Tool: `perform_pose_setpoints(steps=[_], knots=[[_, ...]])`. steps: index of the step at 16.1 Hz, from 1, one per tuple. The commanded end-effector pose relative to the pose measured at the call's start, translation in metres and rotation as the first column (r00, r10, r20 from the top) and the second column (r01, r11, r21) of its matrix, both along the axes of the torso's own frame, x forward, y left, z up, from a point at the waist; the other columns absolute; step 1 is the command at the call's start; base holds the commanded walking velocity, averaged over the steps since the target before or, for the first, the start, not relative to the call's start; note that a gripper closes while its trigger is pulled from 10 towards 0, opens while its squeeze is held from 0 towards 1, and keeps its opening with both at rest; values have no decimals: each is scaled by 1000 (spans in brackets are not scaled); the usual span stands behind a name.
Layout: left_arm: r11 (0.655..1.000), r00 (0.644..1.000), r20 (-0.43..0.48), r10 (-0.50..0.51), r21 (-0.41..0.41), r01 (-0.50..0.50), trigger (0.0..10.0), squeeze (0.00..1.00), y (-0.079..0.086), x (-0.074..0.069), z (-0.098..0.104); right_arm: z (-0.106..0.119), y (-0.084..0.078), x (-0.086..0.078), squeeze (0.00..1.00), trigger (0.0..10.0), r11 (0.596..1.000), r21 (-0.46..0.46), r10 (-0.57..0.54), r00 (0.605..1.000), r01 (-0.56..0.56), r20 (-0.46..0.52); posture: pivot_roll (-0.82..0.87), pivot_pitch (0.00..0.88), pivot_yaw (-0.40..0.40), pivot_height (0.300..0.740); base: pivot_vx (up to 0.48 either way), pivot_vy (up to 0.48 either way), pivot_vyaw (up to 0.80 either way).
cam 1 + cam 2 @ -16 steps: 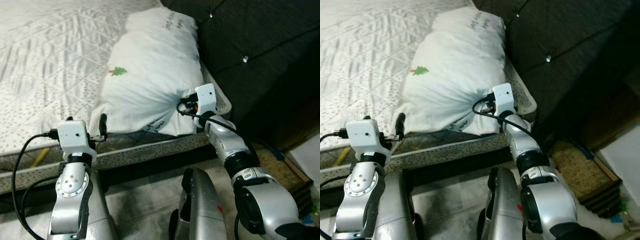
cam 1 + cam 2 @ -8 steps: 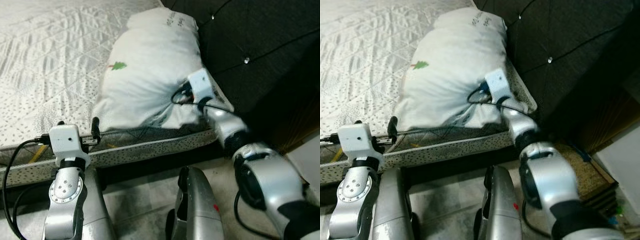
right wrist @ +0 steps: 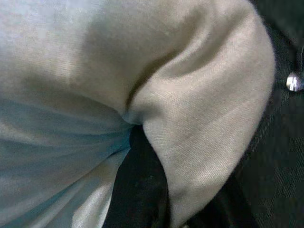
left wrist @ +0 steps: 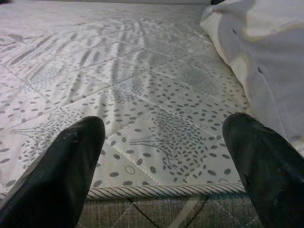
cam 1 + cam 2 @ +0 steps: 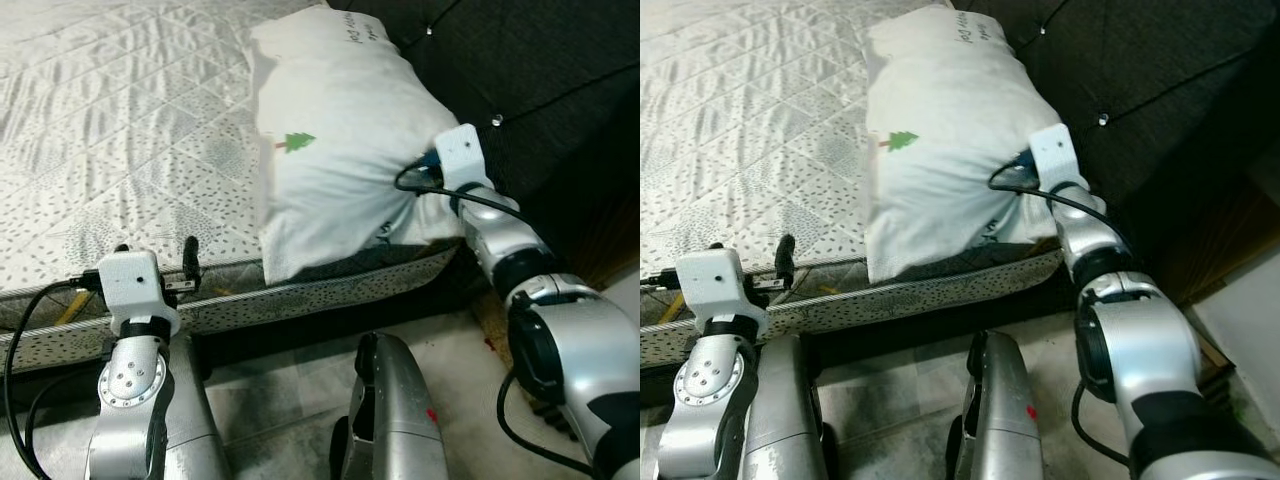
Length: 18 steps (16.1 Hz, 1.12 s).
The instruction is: Clean up the room
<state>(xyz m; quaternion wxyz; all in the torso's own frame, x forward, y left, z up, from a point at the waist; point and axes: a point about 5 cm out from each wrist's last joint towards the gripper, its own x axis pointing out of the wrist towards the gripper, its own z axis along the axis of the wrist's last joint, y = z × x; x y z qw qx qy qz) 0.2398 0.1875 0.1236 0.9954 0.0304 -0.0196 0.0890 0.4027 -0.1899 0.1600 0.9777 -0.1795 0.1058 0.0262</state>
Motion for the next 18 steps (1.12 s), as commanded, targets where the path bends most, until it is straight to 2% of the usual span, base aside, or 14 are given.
perform_pose_setpoints(steps=[1, 2, 5, 6, 7, 8, 9, 10, 12, 15, 18], knots=[[1000, 1000, -5, -5, 6, 5, 10000, 0, -2, 0, 0, 1, -23, -3, 0, 0, 995, 34, -98, 995, 97, 15, 92, 104, -141, 499, 0, 0, 0], [1000, 1000, -5, -10, 6, 10, 10000, 0, -3, 1, 1, -6, -18, -5, 0, 0, 995, 61, -81, 997, 81, -2, 91, 103, -139, 499, 0, 0, 0], [1000, 1000, 2, -19, 8, 19, 10000, 0, -5, 5, 3, -29, 18, -10, 0, 0, 993, 118, 6, 999, -1, -42, 96, 100, -133, 499, 0, 0, 0], [1000, 1000, 5, -17, 9, 17, 10000, 0, -4, 5, 4, -31, 28, -11, 0, 9608, 994, 105, 32, 999, -28, -38, 101, 98, -135, 499, 0, 0, 0], [1000, 1000, 7, -16, 8, 15, 10000, 0, -4, 5, 5, -32, 35, -11, 0, 10000, 992, 112, 54, 998, -50, -32, 104, 97, -136, 499, 0, 0, 0], [1000, 1000, 8, -17, 7, 16, 10000, 0, -3, 4, 5, -29, 42, -10, 0, 10000, 980, 183, 75, 997, -73, -8, 106, 96, -137, 499, 0, 0, 0], [1000, 1000, 8, -19, 6, 19, 10000, 0, -4, 3, 4, -25, 45, -10, 1000, 10000, 971, 218, 90, 996, -93, 22, 104, 96, -136, 499, 0, 0, 0], [1000, 1000, 7, -22, 3, 22, 10000, 0, -5, 4, 4, -17, 46, -8, 1000, 10000, 958, 257, 110, 990, -129, 88, 97, 94, -135, 499, 0, 0, 0], [1000, 1000, 8, -26, -1, 26, 10000, 0, -6, 6, 4, -13, 42, -7, 1000, 10000, 961, 251, 86, 989, -113, 116, 84, 90, -130, 499, 0, 0, 0], [999, 999, 14, -47, -9, 47, 10000, 0, -8, 11, 6, -15, 11, -13, 1000, 10000, 978, 205, 0, 990, -29, 142, 51, 78, -110, 499, 0, 0, 0], [998, 998, 3, -64, -9, 64, 10000, 0, -7, 9, 2, -33, -4, -29, 1000, 10000, 972, 233, -25, 991, -6, 129, 34, 65, -103, 499, 0, 0, 0]])
